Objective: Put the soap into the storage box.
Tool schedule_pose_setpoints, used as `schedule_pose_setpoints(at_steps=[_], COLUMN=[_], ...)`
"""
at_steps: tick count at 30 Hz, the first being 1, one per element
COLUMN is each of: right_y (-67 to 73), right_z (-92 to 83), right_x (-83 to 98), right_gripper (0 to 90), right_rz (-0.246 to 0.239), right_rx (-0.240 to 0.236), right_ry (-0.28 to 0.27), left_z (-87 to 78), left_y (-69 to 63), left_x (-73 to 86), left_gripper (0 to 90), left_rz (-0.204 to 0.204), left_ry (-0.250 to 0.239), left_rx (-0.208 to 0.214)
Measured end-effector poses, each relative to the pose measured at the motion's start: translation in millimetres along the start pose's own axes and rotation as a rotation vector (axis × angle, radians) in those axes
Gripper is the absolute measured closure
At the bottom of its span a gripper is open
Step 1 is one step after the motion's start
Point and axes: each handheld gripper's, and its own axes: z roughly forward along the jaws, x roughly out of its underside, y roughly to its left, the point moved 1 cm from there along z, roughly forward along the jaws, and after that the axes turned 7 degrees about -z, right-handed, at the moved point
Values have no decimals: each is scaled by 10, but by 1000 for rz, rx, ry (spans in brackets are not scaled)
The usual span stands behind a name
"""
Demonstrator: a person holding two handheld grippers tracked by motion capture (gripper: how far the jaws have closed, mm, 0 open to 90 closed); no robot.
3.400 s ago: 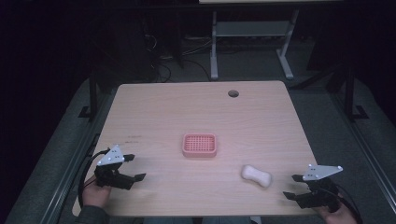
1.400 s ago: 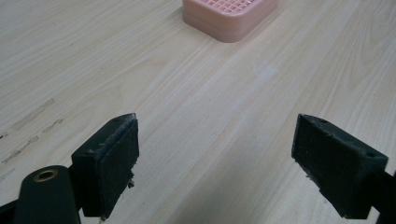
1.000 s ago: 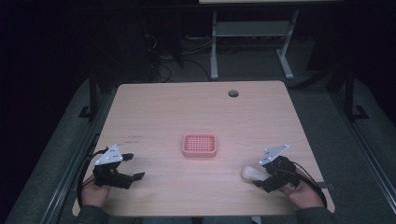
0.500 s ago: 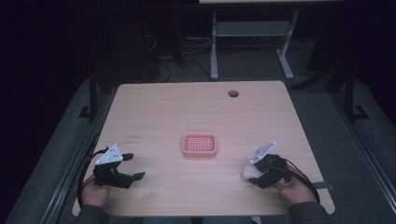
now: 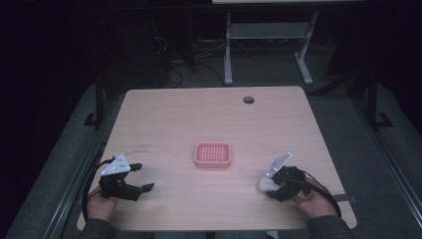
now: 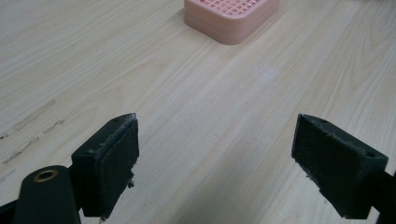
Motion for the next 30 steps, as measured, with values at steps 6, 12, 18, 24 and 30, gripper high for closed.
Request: schedule_pose_setpoints(at_steps=[6, 12, 18, 24, 30], right_y=[-13, -18, -11, 4, 21], right_z=[14, 7, 4, -11, -71], right_x=[14, 21, 17, 26, 9], right_gripper=[459, 481, 485, 488, 489], right_rz=[3, 6, 5, 4, -8], right_rx=[-9, -13, -8, -28, -13], right_ry=[-3, -6, 0, -17, -33], left_z=[-2, -6, -13, -23, -37], left_y=[1, 5, 5, 17, 15], left_x=[0, 2, 4, 5, 7], left_gripper=[148, 148, 148, 148, 148], left_rz=[-1, -2, -8, -9, -11], left_ry=[-2, -7, -14, -16, -24], left_rx=[-1, -3, -2, -4, -8])
